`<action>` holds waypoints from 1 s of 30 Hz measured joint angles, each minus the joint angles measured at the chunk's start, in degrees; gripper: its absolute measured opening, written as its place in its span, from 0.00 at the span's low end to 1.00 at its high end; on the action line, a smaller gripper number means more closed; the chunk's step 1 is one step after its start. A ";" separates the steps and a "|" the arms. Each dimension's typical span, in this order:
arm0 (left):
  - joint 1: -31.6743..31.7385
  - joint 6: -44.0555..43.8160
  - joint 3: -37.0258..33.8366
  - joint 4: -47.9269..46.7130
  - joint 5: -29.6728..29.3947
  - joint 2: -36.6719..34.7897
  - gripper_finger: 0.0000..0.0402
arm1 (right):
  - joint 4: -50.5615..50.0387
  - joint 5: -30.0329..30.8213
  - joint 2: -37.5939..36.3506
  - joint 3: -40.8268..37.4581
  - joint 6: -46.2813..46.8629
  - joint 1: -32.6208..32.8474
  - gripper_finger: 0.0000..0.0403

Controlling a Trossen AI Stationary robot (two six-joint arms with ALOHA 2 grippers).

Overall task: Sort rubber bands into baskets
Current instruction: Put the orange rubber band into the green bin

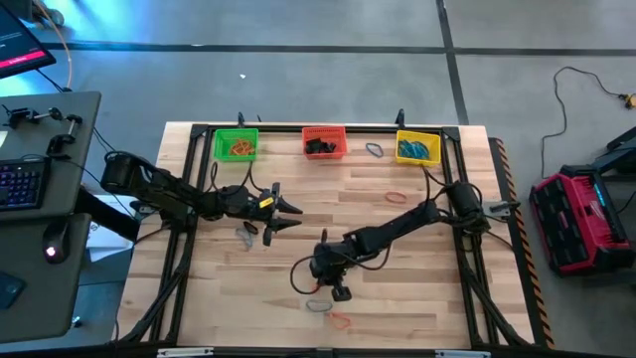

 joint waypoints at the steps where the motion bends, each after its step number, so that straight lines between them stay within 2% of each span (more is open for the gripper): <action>1: 0.00 -0.02 0.00 -0.04 0.00 0.00 0.35 | -0.83 0.47 -0.57 0.00 -0.36 -0.17 0.01; 8: 0.00 -0.02 0.01 -0.41 -0.47 0.00 0.35 | -11.02 10.07 -8.83 0.00 -1.87 -1.41 0.00; 17: 0.00 -0.04 0.00 -0.42 -0.62 0.00 0.35 | -28.59 30.79 -24.09 0.00 -2.05 -5.83 0.00; 22: 0.00 -0.13 0.00 -0.41 -0.79 0.00 0.35 | -30.65 38.86 -30.51 0.00 -1.99 -11.32 0.00; 26: -0.02 -1.27 0.00 -0.39 -3.85 0.01 0.35 | -29.59 39.17 -31.90 0.00 -4.56 -15.95 0.00; 30: 0.00 -2.62 0.00 -0.37 -10.05 0.01 0.35 | -25.93 33.00 -30.88 0.00 -7.37 -17.81 0.00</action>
